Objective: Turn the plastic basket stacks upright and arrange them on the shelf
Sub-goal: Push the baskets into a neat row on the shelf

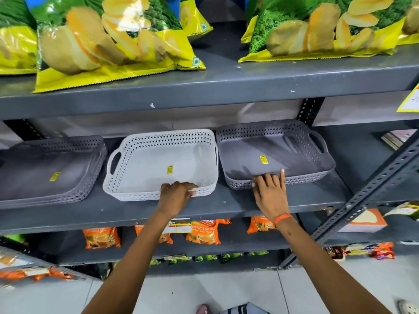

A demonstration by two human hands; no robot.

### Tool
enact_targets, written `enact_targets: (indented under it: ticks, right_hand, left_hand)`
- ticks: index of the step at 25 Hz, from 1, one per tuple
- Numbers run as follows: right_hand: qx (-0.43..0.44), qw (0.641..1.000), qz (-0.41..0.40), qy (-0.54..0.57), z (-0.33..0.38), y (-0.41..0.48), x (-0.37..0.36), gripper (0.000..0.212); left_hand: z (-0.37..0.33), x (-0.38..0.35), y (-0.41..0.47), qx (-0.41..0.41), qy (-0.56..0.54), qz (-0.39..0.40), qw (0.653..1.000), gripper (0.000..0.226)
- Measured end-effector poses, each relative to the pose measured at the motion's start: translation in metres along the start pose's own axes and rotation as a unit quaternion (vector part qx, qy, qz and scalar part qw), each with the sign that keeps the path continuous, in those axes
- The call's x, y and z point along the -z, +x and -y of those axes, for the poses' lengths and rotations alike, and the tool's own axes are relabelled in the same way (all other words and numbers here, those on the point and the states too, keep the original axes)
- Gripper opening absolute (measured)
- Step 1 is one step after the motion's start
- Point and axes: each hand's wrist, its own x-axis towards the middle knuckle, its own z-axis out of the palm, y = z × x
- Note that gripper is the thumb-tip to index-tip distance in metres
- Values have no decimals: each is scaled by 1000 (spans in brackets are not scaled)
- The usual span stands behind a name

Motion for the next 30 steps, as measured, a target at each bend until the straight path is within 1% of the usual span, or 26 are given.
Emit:
enact_targets:
  ticks: [5, 8, 12, 15, 17, 19, 22, 23, 25, 27, 28, 30]
  right_hand:
    - [-5, 1000, -3, -8, -2, 0, -2, 28]
    - [-3, 1000, -22, -10, -1, 2, -3, 28]
    - [-11, 1000, -19, -1, 2, 6, -4, 29]
    - [-8, 1000, 0, 17, 0, 4, 1, 33]
    - [-9, 999, 6, 37, 13, 7, 8, 37]
    - [-6, 998, 4, 65, 43, 16, 16, 39]
    - [24, 992, -10, 122, 103, 38, 24, 39]
    - [38, 989, 0, 143, 125, 46, 25, 39]
    - [60, 982, 28, 178, 171, 56, 23, 43]
    - [93, 973, 55, 204, 218, 61, 17, 48]
    - [117, 968, 81, 206, 232, 61, 13, 49]
    - [165, 957, 159, 180, 266, 57, 4, 47]
  left_hand:
    - [0, 3, 4, -20, 17, 11, 1000, 33]
    - [-1, 5, 8, -22, 9, 15, 1000, 34]
    - [-3, 9, 8, -14, 13, 24, 1000, 34]
    - [-3, 12, 9, -12, -11, 49, 999, 35]
    - [2, 14, 5, -20, -47, 52, 997, 40]
    - [10, 20, 4, -30, -91, 28, 995, 44]
    - [25, 38, 1, -56, -122, -37, 990, 43]
    - [35, 45, 0, -56, -135, -58, 988, 41]
    - [65, 58, -6, -43, -161, -97, 981, 41]
    - [112, 65, -15, -24, -162, -127, 978, 45]
    - [131, 67, -21, -13, -157, -137, 978, 51]
    - [184, 72, -39, 36, -132, -135, 981, 73]
